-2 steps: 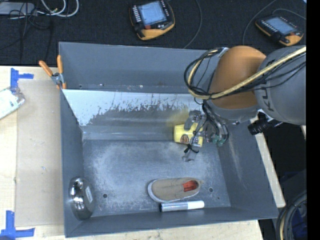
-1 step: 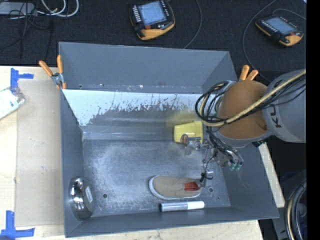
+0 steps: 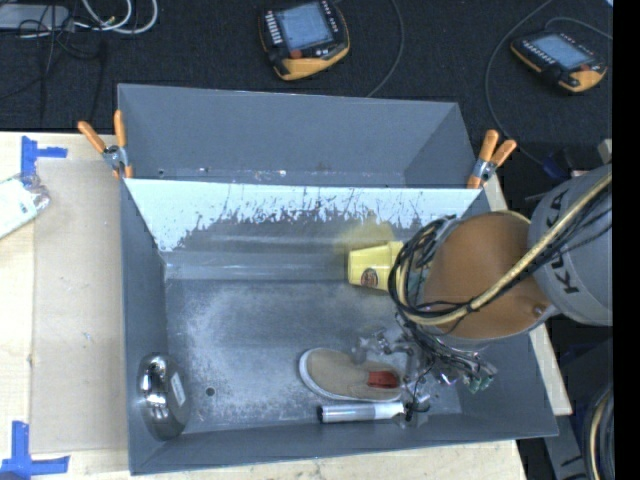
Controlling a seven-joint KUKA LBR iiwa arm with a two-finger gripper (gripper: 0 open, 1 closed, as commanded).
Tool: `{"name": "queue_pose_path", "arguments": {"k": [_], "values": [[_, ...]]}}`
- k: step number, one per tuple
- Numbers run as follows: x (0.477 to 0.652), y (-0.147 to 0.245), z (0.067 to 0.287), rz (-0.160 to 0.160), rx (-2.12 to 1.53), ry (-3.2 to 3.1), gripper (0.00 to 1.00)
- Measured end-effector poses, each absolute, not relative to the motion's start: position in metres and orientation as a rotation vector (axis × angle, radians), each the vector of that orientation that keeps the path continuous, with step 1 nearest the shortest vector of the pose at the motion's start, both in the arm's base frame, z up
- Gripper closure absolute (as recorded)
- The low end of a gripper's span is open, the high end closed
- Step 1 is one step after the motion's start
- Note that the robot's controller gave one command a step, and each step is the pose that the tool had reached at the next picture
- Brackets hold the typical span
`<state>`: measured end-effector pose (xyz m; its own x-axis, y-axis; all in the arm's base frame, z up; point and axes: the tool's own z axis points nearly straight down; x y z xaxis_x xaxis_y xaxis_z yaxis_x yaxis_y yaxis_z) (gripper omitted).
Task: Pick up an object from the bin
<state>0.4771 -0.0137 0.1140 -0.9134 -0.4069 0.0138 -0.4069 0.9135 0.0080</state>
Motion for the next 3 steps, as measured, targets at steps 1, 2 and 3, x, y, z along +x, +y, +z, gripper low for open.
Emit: {"name": "queue_pose_path", "arguments": {"k": [1,2,3], "values": [[0.4932,-0.0106,0.0694,-0.009,0.490,-3.087,0.00],[0.4933,-0.0110,0.0741,-0.007,0.492,-3.082,1.00],[0.4930,-0.0109,0.0706,-0.007,0.492,-3.087,0.00]]}}
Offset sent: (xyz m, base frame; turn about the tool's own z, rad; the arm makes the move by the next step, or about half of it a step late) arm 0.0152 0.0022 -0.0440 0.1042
